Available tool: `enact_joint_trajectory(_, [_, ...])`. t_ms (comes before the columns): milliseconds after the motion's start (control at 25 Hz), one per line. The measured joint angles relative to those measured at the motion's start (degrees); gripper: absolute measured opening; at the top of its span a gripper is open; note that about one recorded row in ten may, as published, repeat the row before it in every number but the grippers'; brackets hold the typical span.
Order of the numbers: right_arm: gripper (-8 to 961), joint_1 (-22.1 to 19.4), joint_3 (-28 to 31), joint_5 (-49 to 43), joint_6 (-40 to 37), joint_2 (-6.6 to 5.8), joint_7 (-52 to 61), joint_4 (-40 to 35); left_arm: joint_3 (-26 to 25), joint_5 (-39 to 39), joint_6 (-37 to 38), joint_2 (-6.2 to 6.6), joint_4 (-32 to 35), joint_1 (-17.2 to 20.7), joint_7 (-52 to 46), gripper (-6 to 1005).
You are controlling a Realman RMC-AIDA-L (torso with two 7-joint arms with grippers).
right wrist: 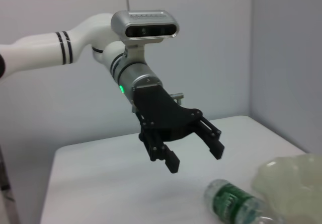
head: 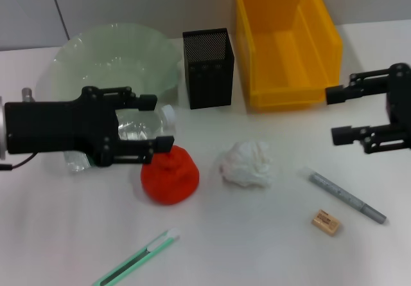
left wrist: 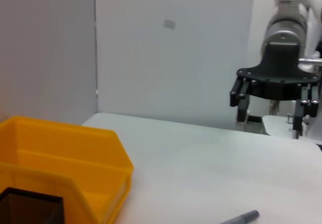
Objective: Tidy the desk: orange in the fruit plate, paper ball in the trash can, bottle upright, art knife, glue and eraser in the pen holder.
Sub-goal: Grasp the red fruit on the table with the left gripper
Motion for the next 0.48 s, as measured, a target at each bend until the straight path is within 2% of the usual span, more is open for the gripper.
enact_joint_trajectory(160, [652, -1.0, 2.6, -0.1, -1.3, -0.35, 1.3, -2.6, 0.4, 0.6, -2.7, -0.10, -2.9, -2.4, -0.1, 768])
enact_joint_trajectory(360, [651, -2.1, 3.8, -0.3, -1.6, -0.46, 1.6, -2.8, 1.1, 4.9, -6.8, -0.13, -9.6, -6.8, 0.4, 765])
enact_joint_trajectory(480, [651, -2.2, 3.7, -0.6, -1.3, -0.32, 1.9, -2.5, 1.3, 6.0, -7.7, -0.13, -11.0, -7.5, 0.4, 764])
